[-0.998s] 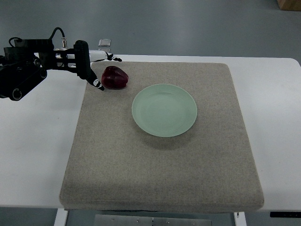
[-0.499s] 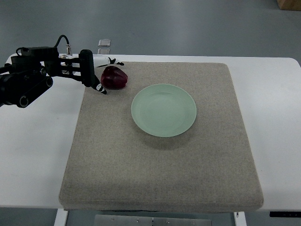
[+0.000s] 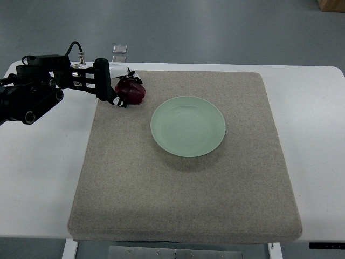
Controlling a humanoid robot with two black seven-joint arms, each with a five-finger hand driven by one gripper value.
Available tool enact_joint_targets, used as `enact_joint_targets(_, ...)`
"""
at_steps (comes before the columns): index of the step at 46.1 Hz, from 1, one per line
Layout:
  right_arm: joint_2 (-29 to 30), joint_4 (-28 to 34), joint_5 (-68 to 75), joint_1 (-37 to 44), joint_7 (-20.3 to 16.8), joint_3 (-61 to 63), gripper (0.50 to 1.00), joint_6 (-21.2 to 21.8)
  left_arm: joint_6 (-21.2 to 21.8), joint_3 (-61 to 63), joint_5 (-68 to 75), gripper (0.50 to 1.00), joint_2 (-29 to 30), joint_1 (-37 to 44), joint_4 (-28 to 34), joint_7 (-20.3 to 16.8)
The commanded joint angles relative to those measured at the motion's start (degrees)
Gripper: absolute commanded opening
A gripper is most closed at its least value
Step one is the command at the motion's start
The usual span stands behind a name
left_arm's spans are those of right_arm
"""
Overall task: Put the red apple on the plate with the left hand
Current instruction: 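Close the left hand around the red apple and lift it, then carry the apple with the left hand over the green plate and lower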
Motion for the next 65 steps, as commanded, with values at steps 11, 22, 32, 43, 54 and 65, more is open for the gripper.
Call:
enact_joint_targets(11,0.0,0.1,-0.1,0.0,0.0,0.0,0.964,0.0,-0.1,0.3,0.0,0.517,0.0,-0.2,-0.1,0.0)
enact_joint_targets(22,0.0,0.0,-0.1,0.0,0.0,0.0,0.964,0.0,-0.1,0.4,-0.3,0.5,0.4,-0.9,-0.7,-0.1)
enact_joint_targets(32,0.0,0.0,0.0,0.0,0.0,0.0,0.964,0.0,-0.1,0.3,-0.8,0.5,3.0,-3.6,-0.9,-1.0)
enact_joint_targets(43,0.0,0.0,-0.1,0.0,0.0,0.0,0.964,0.0,-0.4,-0.5,-1.5,0.5,8.7,-6.3,-8.0,-1.3)
enact_joint_targets(54,0.0,0.0,-0.1,0.0,0.0,0.0,0.964,0.0,-0.5,-0.8,-3.1,0.5,13.1,-7.4,-14.9,-1.3)
enact_joint_targets(65,0.0,0.0,0.0,0.0,0.0,0.0,0.964,0.0,-0.7,-2.1,-3.7,0.5,13.6,-8.3,-17.8,-1.3)
